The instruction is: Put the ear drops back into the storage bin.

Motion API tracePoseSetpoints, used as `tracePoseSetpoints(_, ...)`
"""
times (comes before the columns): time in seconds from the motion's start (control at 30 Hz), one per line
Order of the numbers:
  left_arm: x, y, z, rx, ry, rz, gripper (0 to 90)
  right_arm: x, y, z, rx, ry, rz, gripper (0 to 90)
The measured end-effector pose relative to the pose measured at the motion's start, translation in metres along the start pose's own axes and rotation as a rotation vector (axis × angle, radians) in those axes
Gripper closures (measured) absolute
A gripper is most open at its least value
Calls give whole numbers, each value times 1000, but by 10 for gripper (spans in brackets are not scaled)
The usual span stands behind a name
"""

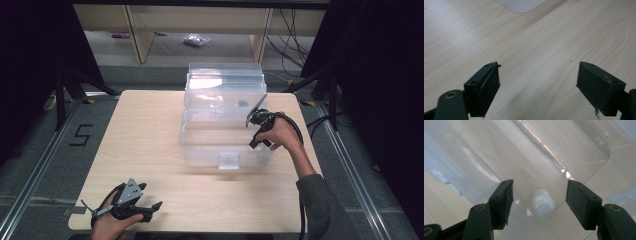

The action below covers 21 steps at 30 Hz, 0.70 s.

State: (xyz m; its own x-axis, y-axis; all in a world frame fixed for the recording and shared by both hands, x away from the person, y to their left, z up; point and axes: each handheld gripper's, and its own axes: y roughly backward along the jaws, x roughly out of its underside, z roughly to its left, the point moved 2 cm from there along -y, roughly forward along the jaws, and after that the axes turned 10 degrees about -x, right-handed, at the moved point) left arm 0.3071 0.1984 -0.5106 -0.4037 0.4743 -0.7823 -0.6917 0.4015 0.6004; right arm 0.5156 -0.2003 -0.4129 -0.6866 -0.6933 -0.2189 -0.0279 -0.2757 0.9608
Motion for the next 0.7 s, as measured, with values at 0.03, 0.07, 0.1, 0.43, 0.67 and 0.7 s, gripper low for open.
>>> tracePoseSetpoints(0.03, 0, 0, 0, -4, 1, 0, 177, 0, 1, 1, 2, 0, -8, 390)
tracePoseSetpoints(0.07, 0, 0, 0, -4, 1, -1, 176, 0, 2, 2, 6, 15, -15, 383)
tracePoseSetpoints(0.1, 0, 0, 0, 0, 1, 1, 177, 0, 3, 4, 4, -2, -16, 378)
tracePoseSetpoints(0.43, 0, 0, 0, -2, 1, -1, 177, 3, 14, 14, 5, 28, -67, 327)
tracePoseSetpoints(0.67, 0, 0, 0, -1, 1, 1, 176, 4, 20, 21, 10, 42, -110, 294)
tracePoseSetpoints(0.7, 0, 0, 0, -1, 1, 0, 176, 4, 21, 22, 10, 43, -119, 285)
